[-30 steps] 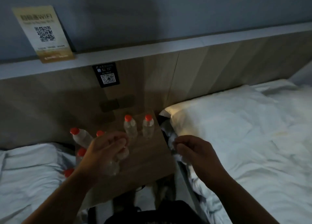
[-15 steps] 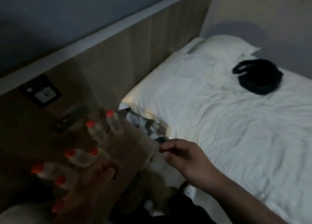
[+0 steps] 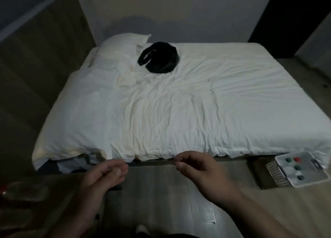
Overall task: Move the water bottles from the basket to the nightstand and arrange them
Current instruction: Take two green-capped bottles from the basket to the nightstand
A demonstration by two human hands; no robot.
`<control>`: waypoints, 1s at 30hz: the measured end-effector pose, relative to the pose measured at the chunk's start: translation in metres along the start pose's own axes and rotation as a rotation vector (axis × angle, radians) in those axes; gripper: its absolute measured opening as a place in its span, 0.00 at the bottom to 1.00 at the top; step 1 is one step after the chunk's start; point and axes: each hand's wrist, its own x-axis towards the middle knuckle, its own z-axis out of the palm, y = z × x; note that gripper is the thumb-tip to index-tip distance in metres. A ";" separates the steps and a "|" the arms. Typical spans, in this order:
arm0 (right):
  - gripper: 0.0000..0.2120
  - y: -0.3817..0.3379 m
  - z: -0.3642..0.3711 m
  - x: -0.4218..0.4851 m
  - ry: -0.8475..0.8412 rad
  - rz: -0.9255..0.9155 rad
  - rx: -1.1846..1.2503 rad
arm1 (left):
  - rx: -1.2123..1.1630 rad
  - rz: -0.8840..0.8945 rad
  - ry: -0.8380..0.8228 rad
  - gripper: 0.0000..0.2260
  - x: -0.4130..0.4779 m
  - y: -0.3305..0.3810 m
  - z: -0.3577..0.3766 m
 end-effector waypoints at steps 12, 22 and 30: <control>0.06 0.060 -0.191 -0.082 0.285 0.021 0.110 | 0.129 -0.048 -0.302 0.06 -0.004 -0.019 0.235; 0.08 0.108 -0.287 -0.200 0.756 0.176 0.234 | 0.258 -0.097 -0.670 0.08 -0.007 -0.020 0.395; 0.08 0.135 -0.319 -0.235 1.042 0.307 0.330 | 0.358 -0.108 -0.905 0.10 0.014 -0.031 0.477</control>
